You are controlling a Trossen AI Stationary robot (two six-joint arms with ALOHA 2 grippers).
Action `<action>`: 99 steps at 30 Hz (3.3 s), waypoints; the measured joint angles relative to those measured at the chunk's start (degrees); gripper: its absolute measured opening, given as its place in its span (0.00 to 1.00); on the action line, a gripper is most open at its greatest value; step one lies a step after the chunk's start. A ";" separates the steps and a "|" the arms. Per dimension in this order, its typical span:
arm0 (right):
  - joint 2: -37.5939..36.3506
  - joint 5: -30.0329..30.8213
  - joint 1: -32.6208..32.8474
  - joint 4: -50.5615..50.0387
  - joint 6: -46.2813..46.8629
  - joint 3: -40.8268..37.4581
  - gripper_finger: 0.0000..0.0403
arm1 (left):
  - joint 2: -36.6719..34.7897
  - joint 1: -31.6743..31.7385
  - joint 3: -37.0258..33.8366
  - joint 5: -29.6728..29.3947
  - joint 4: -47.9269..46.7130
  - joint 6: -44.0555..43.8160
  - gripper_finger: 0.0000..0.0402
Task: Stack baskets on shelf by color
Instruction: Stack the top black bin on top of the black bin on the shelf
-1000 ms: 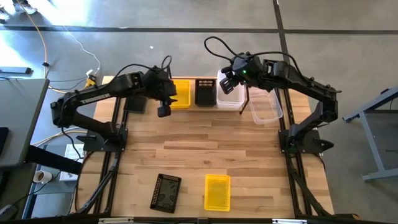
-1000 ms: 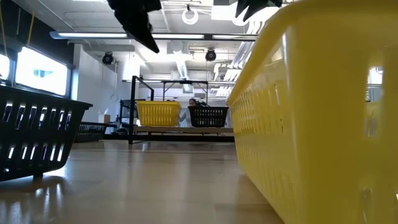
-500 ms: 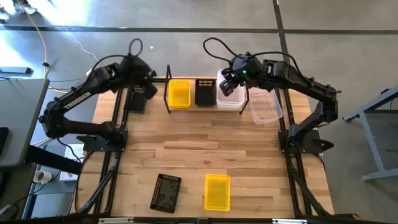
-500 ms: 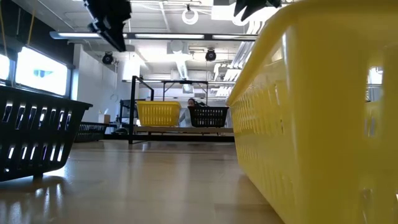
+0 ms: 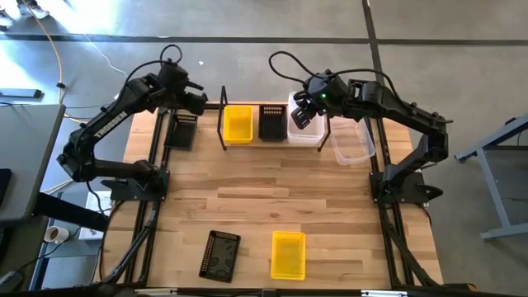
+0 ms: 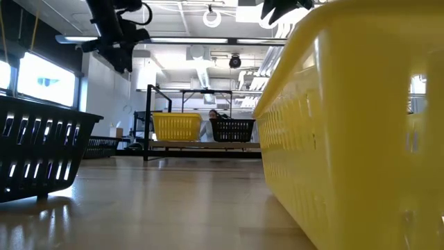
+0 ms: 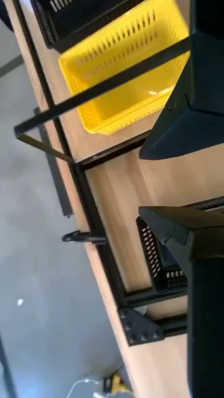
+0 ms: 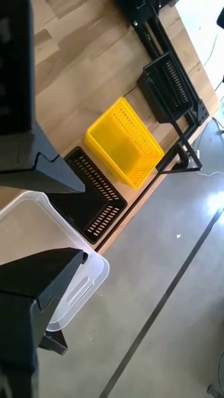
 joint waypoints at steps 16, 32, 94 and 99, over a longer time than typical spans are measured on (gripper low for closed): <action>0.02 -2.61 0.02 -2.11 0.03 0.00 0.35 | 13.24 1.32 0.00 0.00 -4.81 -5.81 0.30; 0.02 -2.61 0.02 -2.38 -0.38 0.00 0.35 | 22.42 6.85 0.20 4.44 -2.93 -14.05 0.30; 0.00 -2.61 0.02 -5.04 -0.38 0.04 0.35 | 32.21 4.16 -2.51 0.87 -4.44 -16.25 0.30; 0.00 -2.61 0.02 -5.04 -0.37 0.04 0.35 | 33.22 3.08 -2.49 1.03 -4.93 -16.99 0.29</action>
